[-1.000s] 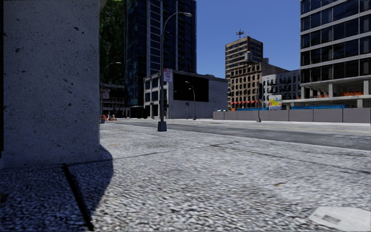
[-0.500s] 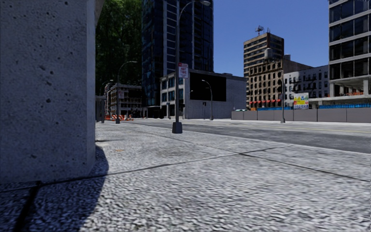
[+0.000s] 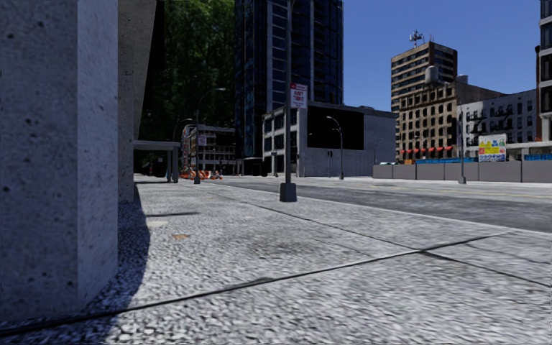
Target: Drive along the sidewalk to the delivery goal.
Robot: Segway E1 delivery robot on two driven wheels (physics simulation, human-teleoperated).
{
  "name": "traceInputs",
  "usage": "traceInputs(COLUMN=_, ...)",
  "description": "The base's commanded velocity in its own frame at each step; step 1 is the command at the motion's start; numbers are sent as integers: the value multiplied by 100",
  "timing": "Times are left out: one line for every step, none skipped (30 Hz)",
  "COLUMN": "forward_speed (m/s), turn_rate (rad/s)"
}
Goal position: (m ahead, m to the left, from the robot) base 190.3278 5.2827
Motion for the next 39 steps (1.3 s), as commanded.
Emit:
traceInputs(forward_speed=200, turn_rate=31)
traceInputs(forward_speed=200, turn_rate=31)
traceInputs(forward_speed=200, turn_rate=31)
traceInputs(forward_speed=200, turn_rate=31)
traceInputs(forward_speed=200, turn_rate=31)
traceInputs(forward_speed=200, turn_rate=31)
traceInputs(forward_speed=200, turn_rate=31)
traceInputs(forward_speed=200, turn_rate=31)
traceInputs(forward_speed=200, turn_rate=31)
traceInputs(forward_speed=200, turn_rate=31)
traceInputs(forward_speed=200, turn_rate=31)
traceInputs(forward_speed=200, turn_rate=31)
traceInputs(forward_speed=200, turn_rate=31)
traceInputs(forward_speed=200, turn_rate=31)
traceInputs(forward_speed=200, turn_rate=31)
traceInputs(forward_speed=200, turn_rate=31)
traceInputs(forward_speed=200, turn_rate=31)
traceInputs(forward_speed=200, turn_rate=31)
traceInputs(forward_speed=200, turn_rate=31)
traceInputs(forward_speed=200, turn_rate=31)
traceInputs(forward_speed=200, turn_rate=31)
traceInputs(forward_speed=200, turn_rate=31)
traceInputs(forward_speed=200, turn_rate=31)
traceInputs(forward_speed=200, turn_rate=31)
traceInputs(forward_speed=200, turn_rate=31)
traceInputs(forward_speed=200, turn_rate=31)
traceInputs(forward_speed=200, turn_rate=31)
traceInputs(forward_speed=200, turn_rate=31)
traceInputs(forward_speed=200, turn_rate=31)
traceInputs(forward_speed=200, turn_rate=31)
traceInputs(forward_speed=200, turn_rate=31)
traceInputs(forward_speed=200, turn_rate=31)
traceInputs(forward_speed=200, turn_rate=31)
traceInputs(forward_speed=200, turn_rate=31)
traceInputs(forward_speed=200, turn_rate=31)
traceInputs(forward_speed=200, turn_rate=31)
traceInputs(forward_speed=200, turn_rate=31)
traceInputs(forward_speed=200, turn_rate=31)
traceInputs(forward_speed=200, turn_rate=31)
